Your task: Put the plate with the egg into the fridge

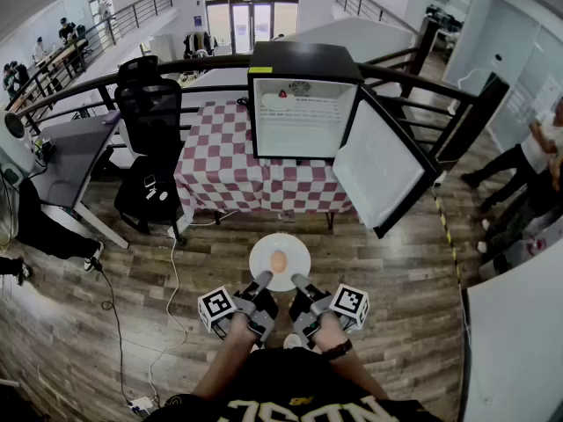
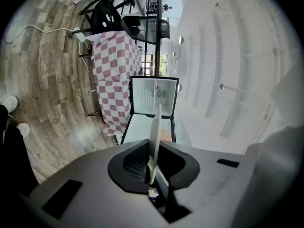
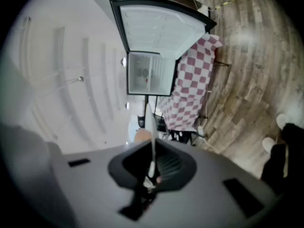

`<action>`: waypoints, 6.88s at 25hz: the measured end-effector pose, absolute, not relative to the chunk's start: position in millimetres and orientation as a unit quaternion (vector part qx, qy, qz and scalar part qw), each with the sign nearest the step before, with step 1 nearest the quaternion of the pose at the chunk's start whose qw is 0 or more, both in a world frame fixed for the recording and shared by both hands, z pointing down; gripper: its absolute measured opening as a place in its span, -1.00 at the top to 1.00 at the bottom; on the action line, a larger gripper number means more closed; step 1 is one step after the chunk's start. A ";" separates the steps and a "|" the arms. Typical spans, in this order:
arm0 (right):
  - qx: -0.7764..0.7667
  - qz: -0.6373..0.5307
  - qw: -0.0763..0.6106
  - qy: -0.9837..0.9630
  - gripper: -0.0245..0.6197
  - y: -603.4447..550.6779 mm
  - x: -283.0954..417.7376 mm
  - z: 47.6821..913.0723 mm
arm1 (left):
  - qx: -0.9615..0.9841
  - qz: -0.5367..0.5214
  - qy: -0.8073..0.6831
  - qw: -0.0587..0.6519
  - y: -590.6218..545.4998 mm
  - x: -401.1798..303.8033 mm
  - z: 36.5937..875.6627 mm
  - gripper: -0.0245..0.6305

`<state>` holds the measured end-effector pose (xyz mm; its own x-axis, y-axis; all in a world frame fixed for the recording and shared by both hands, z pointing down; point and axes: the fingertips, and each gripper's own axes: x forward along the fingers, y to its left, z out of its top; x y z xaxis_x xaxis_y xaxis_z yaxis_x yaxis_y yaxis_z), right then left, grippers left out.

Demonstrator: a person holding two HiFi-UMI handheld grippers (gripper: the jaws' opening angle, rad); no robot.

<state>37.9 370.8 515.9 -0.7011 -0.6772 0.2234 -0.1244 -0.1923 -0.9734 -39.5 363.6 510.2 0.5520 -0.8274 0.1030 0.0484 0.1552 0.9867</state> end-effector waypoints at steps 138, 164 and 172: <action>-0.489 -0.573 -0.003 0.658 0.71 -257.5 30.2 750.6 | 0.563 -0.145 -0.497 0.644 -251.8 -58.1 752.0 0.78; -0.513 -0.351 -0.187 0.761 0.00 -237.7 48.2 734.8 | 0.719 0.111 -0.473 0.497 -223.0 -59.1 751.7 0.33; -0.512 -0.253 -0.210 0.794 0.00 -214.4 47.3 724.6 | 0.784 0.181 -0.487 0.340 -205.2 -68.3 740.8 0.33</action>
